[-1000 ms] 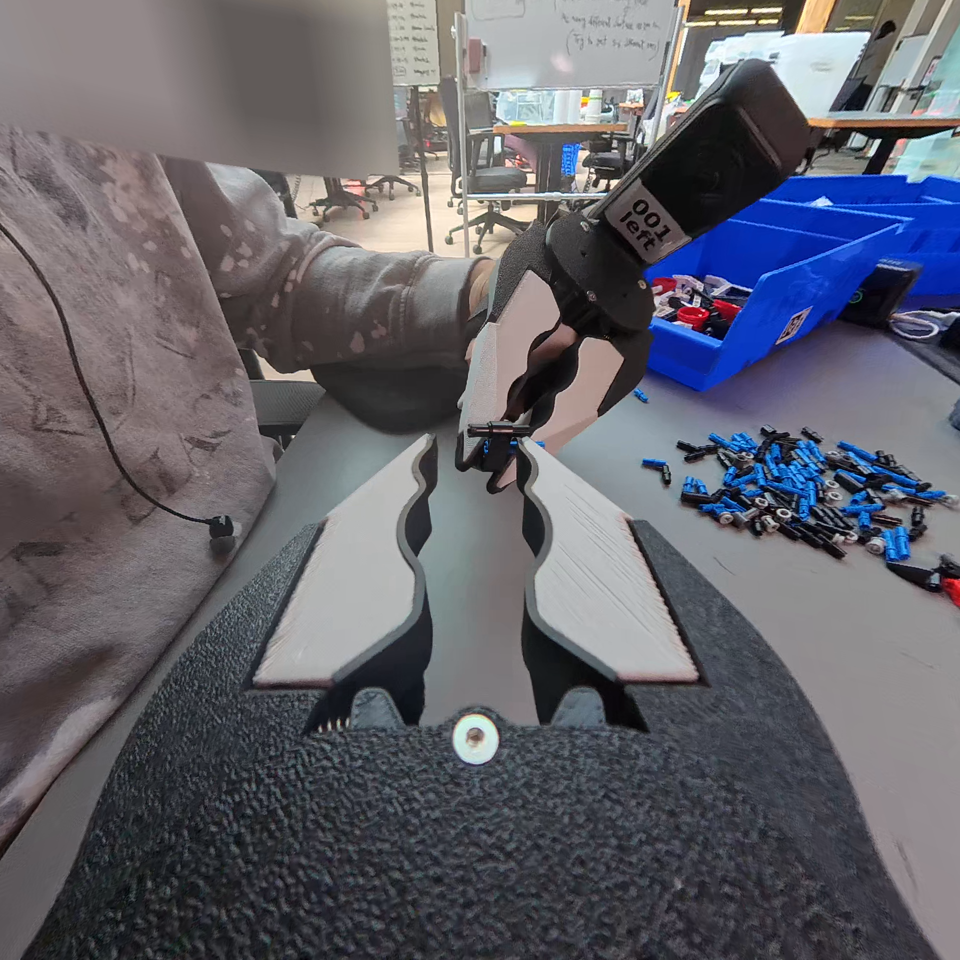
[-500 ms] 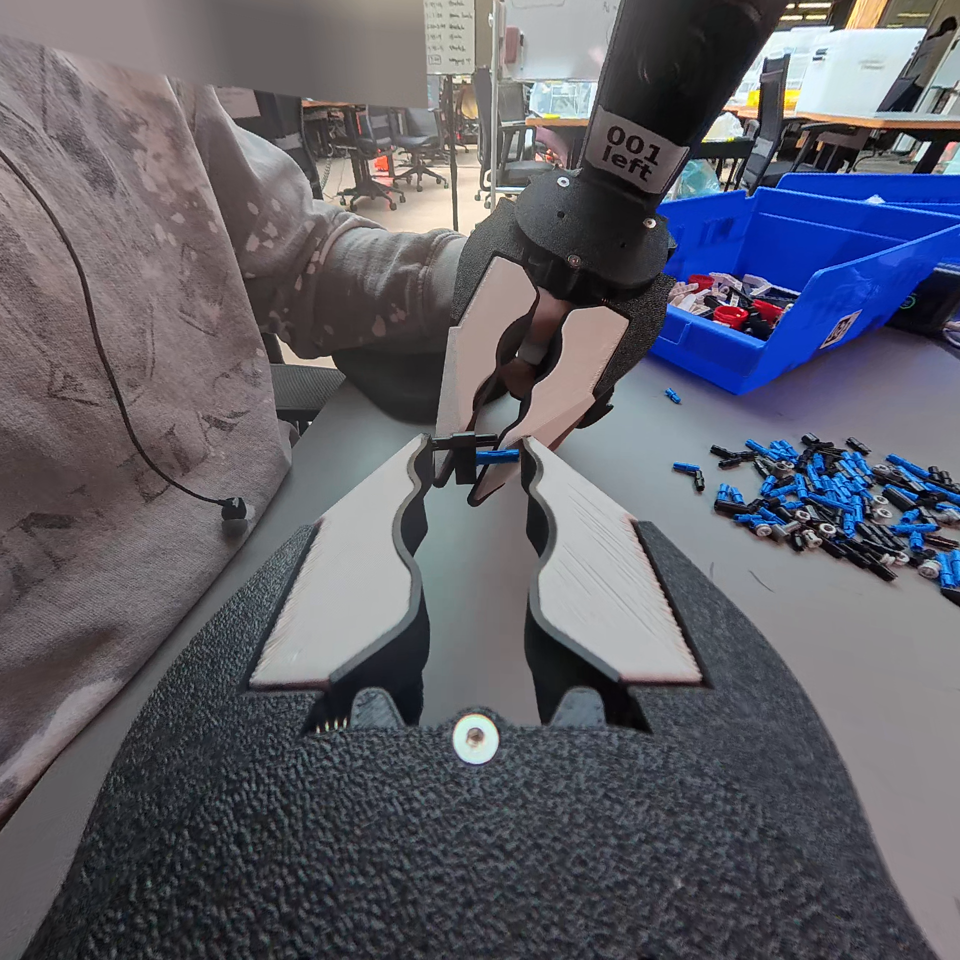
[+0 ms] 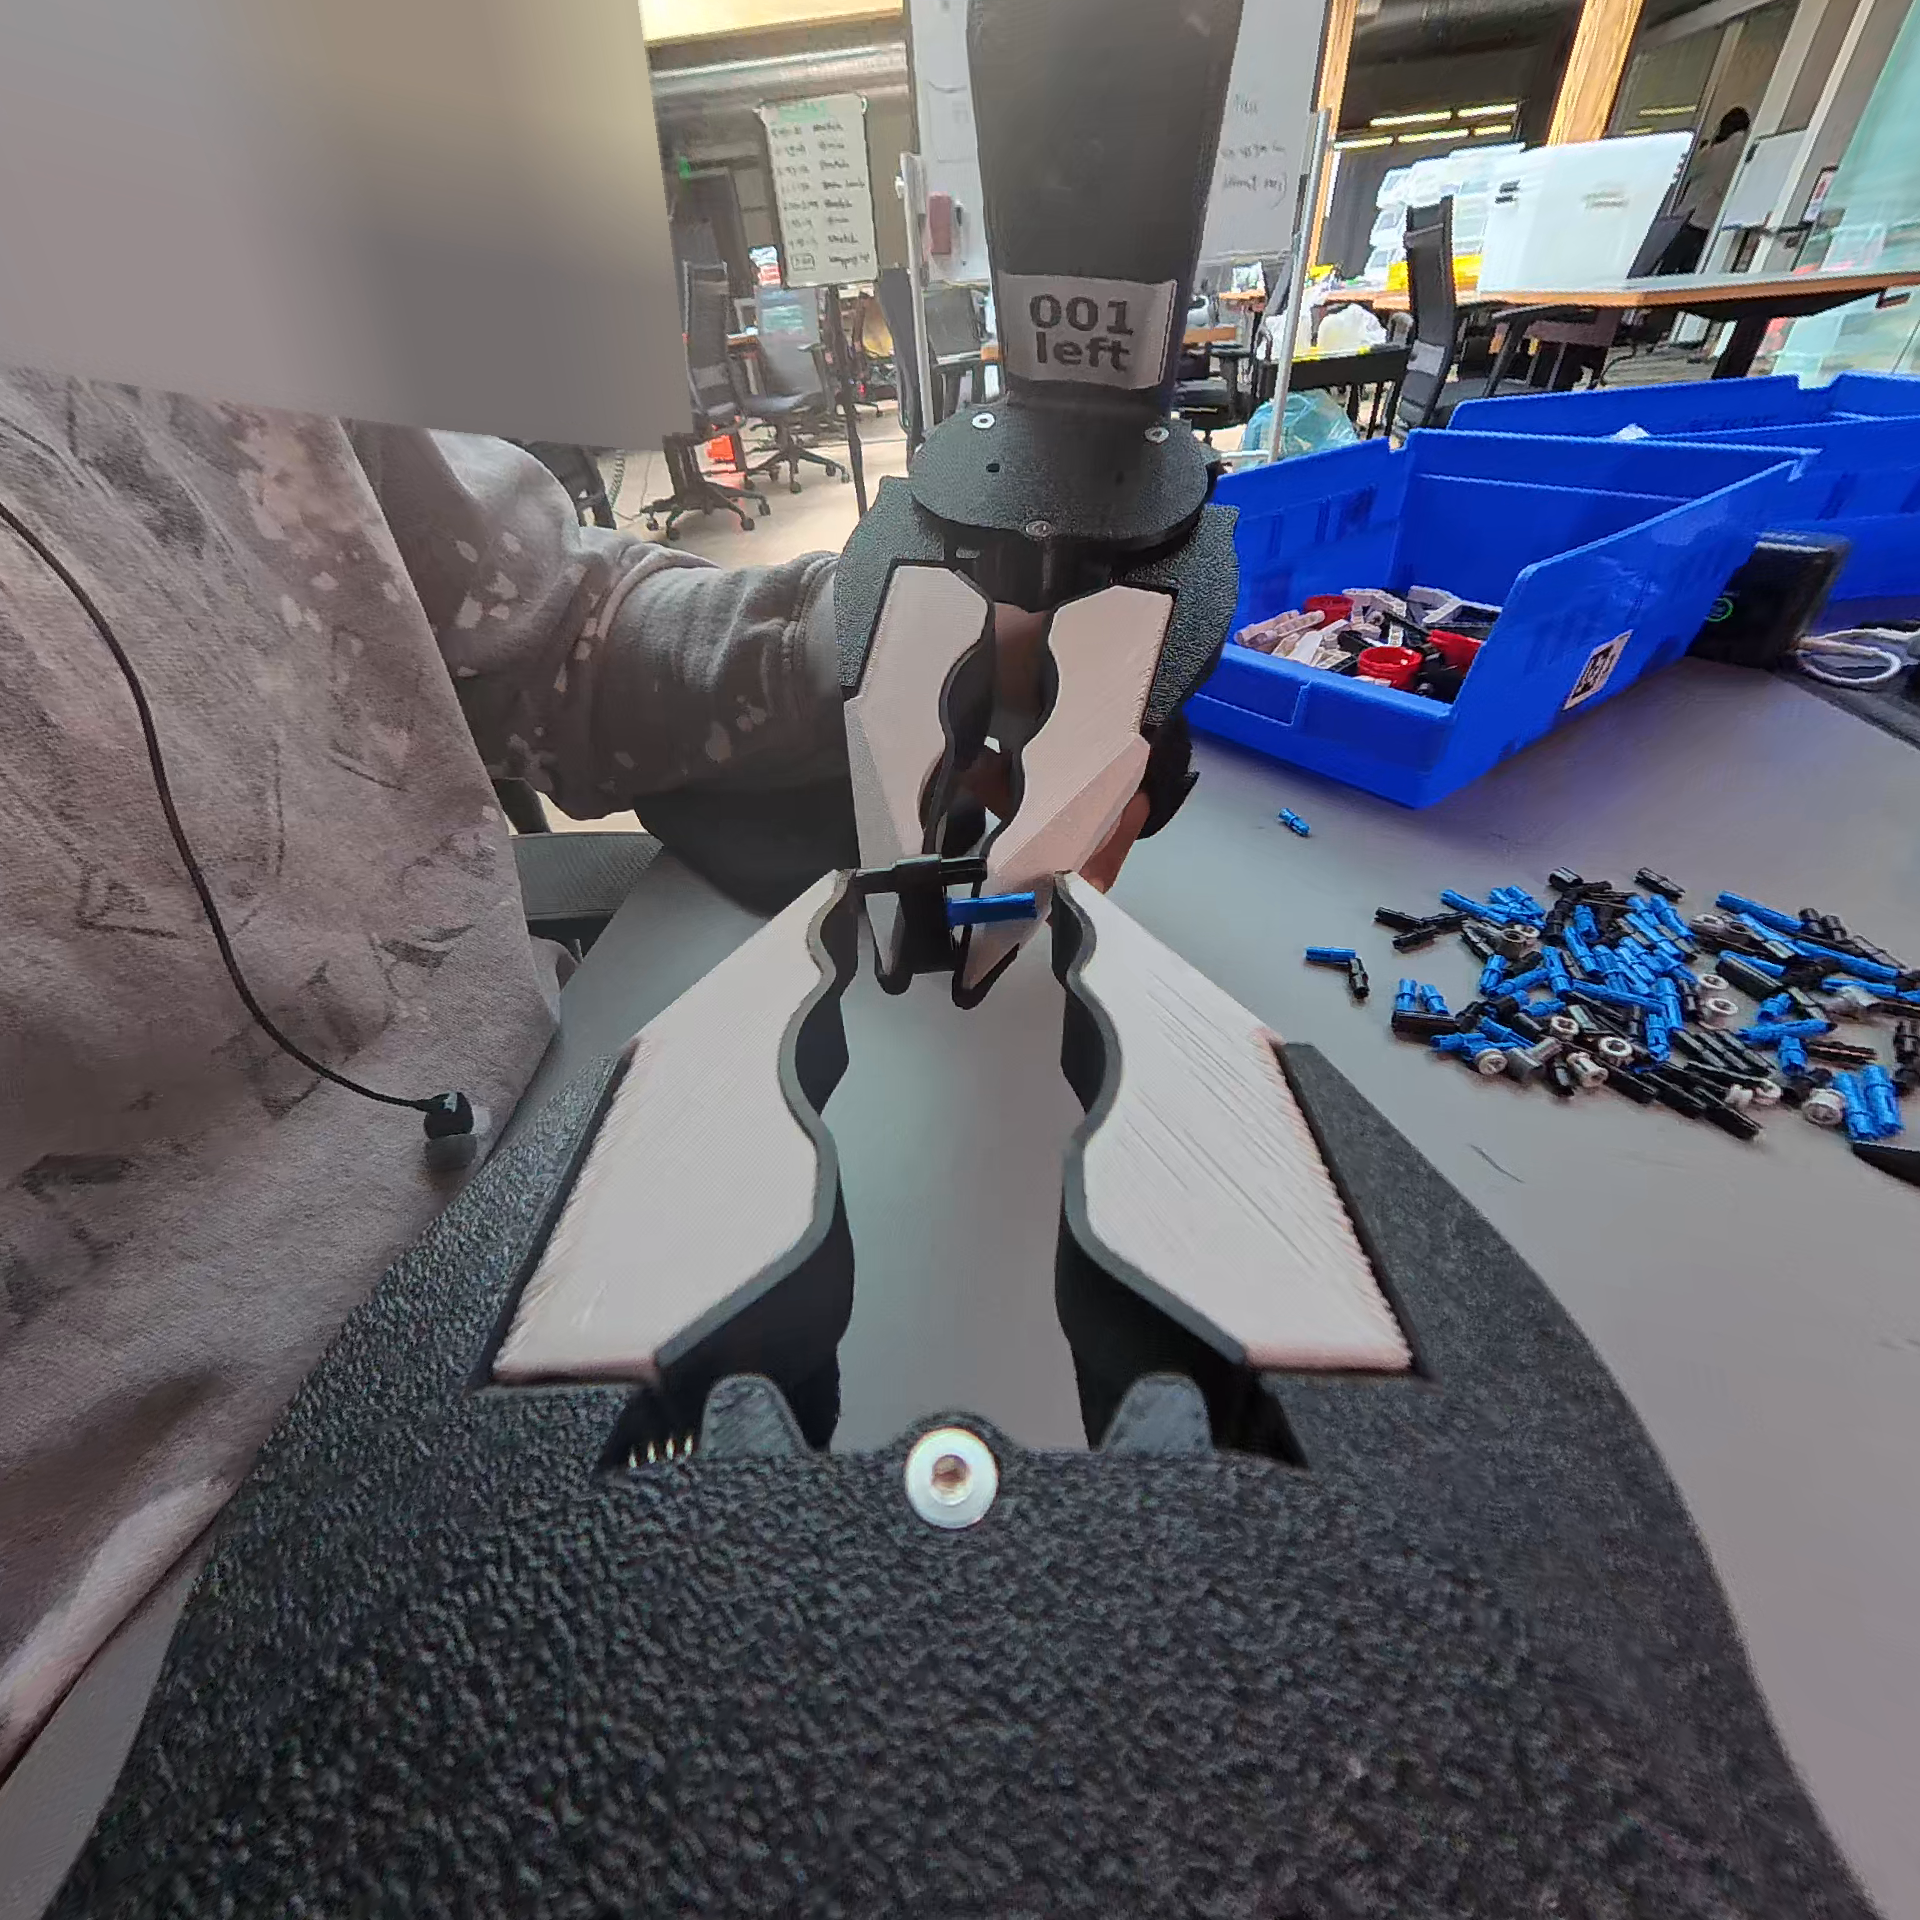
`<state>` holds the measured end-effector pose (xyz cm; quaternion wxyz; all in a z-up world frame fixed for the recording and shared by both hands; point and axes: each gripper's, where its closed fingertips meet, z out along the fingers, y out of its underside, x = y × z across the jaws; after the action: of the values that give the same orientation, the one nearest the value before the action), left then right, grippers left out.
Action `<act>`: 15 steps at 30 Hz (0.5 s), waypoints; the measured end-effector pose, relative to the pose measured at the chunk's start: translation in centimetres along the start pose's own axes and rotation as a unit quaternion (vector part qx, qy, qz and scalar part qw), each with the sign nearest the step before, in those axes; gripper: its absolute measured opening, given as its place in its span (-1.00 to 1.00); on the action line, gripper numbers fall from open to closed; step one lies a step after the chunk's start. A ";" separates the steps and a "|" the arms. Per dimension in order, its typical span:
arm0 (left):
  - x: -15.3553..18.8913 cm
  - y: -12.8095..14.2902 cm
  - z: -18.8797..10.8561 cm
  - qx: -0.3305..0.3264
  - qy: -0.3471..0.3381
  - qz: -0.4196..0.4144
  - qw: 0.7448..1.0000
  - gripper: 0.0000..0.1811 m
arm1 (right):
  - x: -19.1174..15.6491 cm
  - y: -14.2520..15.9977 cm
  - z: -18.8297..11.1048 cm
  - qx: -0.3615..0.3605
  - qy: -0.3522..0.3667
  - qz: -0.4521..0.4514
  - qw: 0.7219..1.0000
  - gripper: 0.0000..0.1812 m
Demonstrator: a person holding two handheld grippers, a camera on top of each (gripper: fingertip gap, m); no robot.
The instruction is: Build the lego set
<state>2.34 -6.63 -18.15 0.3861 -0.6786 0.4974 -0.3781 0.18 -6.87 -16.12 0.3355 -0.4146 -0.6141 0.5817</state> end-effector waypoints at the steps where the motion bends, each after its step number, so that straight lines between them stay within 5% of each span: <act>1: -0.1 0.1 0.1 -0.004 -0.005 0.006 1.000 -0.91 | 0.0 0.0 0.0 0.000 -0.001 0.003 1.000 -0.59; 9: -1.7 -0.4 -0.2 0.008 -0.066 0.020 0.998 -0.92 | 1.5 -0.4 -0.4 0.006 0.035 0.008 0.999 -0.64; 13: -2.0 -0.1 -0.1 0.014 -0.063 0.005 0.998 -0.76 | 1.3 -1.8 -1.0 0.037 0.043 -0.024 0.998 -0.64; 15: -1.7 -0.3 0.2 0.021 -0.057 0.012 0.998 -0.91 | 1.1 -1.9 -1.0 0.036 0.046 -0.053 0.997 -0.64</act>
<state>2.29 -4.88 -18.16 0.4323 -0.6846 0.4749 -0.3449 0.35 -5.43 -14.23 0.4084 -0.3960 -0.5978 0.5648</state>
